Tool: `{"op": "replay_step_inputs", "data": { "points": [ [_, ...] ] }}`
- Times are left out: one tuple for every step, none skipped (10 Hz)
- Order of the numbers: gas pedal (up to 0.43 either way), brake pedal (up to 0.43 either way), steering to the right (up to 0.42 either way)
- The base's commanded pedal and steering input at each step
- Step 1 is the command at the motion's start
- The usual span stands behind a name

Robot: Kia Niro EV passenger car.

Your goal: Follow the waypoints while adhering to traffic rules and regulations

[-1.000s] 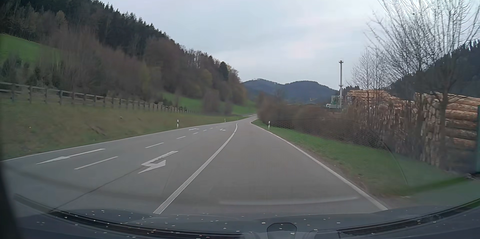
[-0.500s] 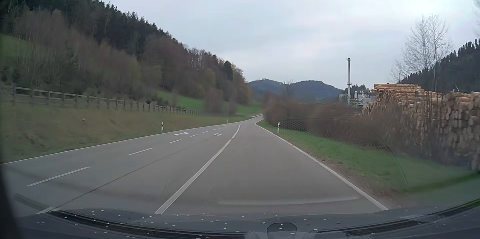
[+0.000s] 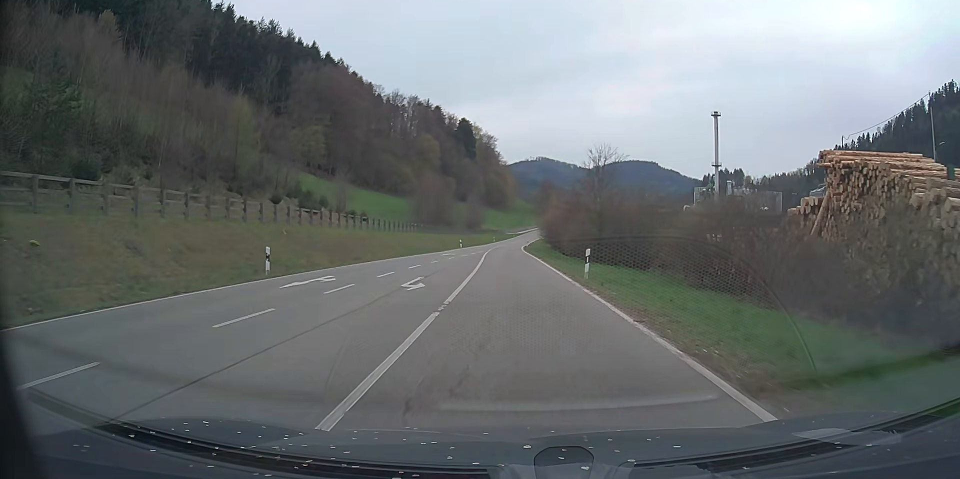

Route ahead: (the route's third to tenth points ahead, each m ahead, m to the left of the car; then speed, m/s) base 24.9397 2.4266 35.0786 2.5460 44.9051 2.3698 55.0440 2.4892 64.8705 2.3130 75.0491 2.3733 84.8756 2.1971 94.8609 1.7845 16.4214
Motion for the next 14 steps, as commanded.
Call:
{"op": "replay_step_inputs", "data": {
  "points": [
    [0.169,0.000,-0.007],
    [0.169,0.000,-0.006],
    [0.157,0.000,-0.006],
    [0.157,0.000,-0.006],
    [0.157,0.000,-0.006],
    [0.157,0.000,-0.006],
    [0.150,0.000,-0.006],
    [0.138,0.000,-0.006],
    [0.138,0.000,-0.006],
    [0.138,0.000,-0.006],
    [0.138,0.000,-0.006],
    [0.130,0.000,-0.006],
    [0.130,0.000,-0.006],
    [0.130,0.000,-0.005]
  ]
}}
